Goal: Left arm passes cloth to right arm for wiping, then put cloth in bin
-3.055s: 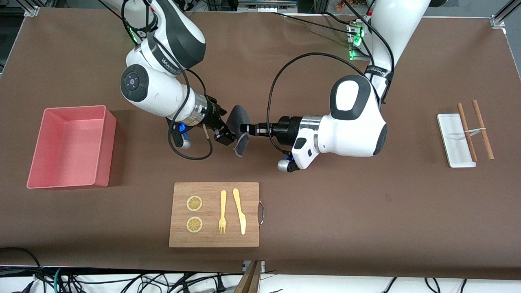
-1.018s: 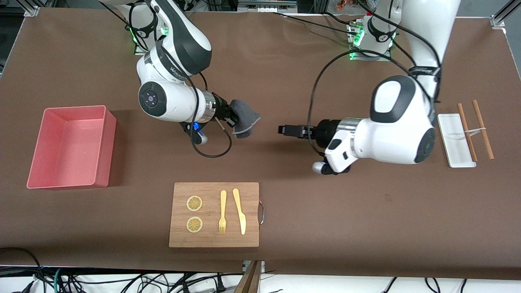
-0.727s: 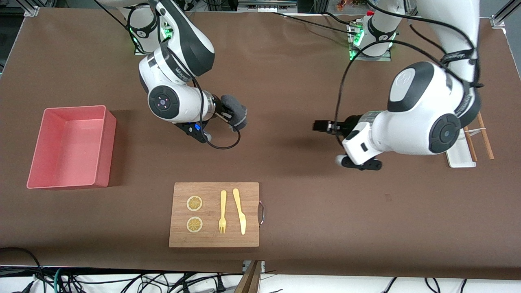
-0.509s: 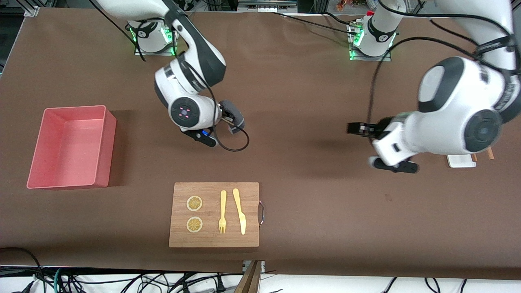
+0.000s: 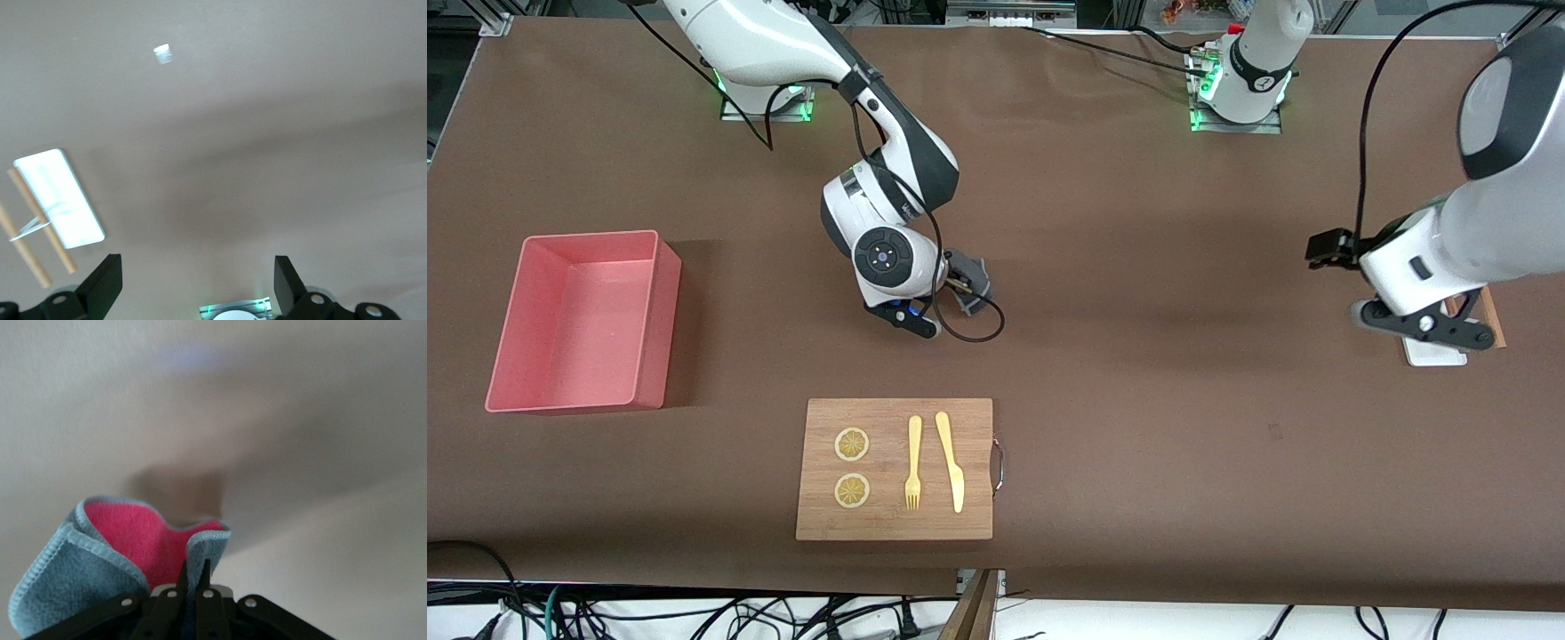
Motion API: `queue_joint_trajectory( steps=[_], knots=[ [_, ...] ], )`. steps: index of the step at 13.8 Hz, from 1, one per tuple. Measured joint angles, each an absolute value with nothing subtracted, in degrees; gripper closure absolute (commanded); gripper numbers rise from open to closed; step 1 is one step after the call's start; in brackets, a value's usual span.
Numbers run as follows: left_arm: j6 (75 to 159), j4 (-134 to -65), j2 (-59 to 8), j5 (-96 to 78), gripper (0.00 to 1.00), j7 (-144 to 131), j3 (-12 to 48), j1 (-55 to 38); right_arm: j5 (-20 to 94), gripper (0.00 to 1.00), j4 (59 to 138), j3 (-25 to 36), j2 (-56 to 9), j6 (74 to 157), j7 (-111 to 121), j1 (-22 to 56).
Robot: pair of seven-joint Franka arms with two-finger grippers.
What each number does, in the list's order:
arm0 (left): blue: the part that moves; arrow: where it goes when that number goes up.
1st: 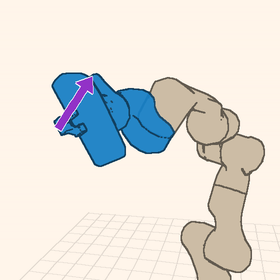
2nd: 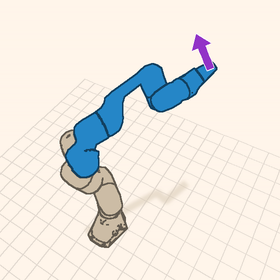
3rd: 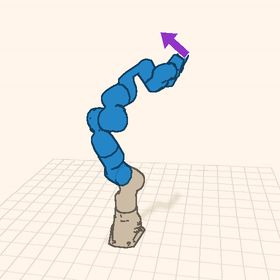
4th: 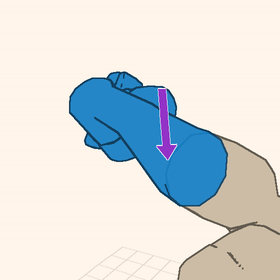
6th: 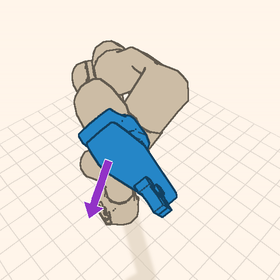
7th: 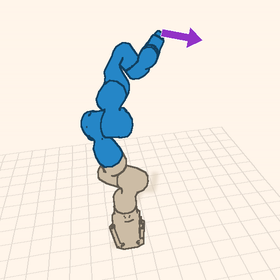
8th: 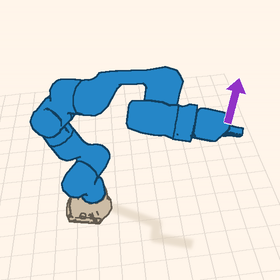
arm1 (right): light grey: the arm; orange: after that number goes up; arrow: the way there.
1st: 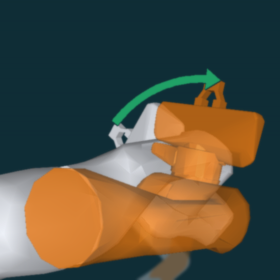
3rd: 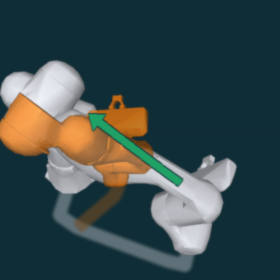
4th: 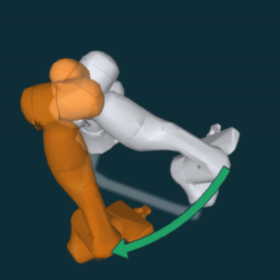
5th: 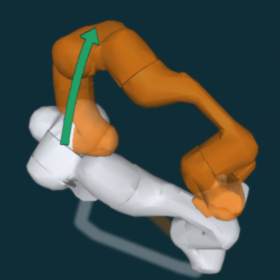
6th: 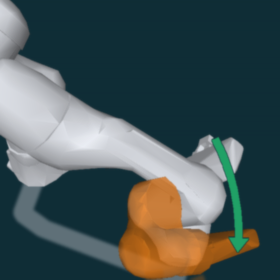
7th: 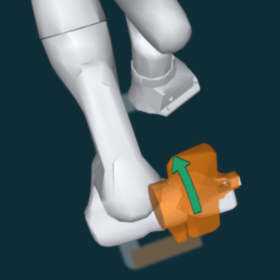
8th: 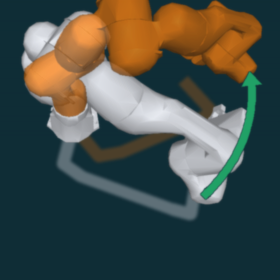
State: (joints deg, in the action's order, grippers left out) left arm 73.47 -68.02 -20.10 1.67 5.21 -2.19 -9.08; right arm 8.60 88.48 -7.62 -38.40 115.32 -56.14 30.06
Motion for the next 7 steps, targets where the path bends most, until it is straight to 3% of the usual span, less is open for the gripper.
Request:
queue_joint_trajectory(
  steps=[2, 7],
  knots=[
    [74.4, -71.7, -16.1, 2.0, 0.0, 5.2, -2.3, -7.3, 5.7, 1.0, 88.5, -6.9, -39.9, 116.8, -54.6, 29.5],
    [87.7, -89.0, -6.4, 2.0, 0.0, 6.1, -2.3, -2.7, 4.7, 1.0, 88.3, -6.1, -40.6, 115.5, -42.0, 21.8]
  ],
)
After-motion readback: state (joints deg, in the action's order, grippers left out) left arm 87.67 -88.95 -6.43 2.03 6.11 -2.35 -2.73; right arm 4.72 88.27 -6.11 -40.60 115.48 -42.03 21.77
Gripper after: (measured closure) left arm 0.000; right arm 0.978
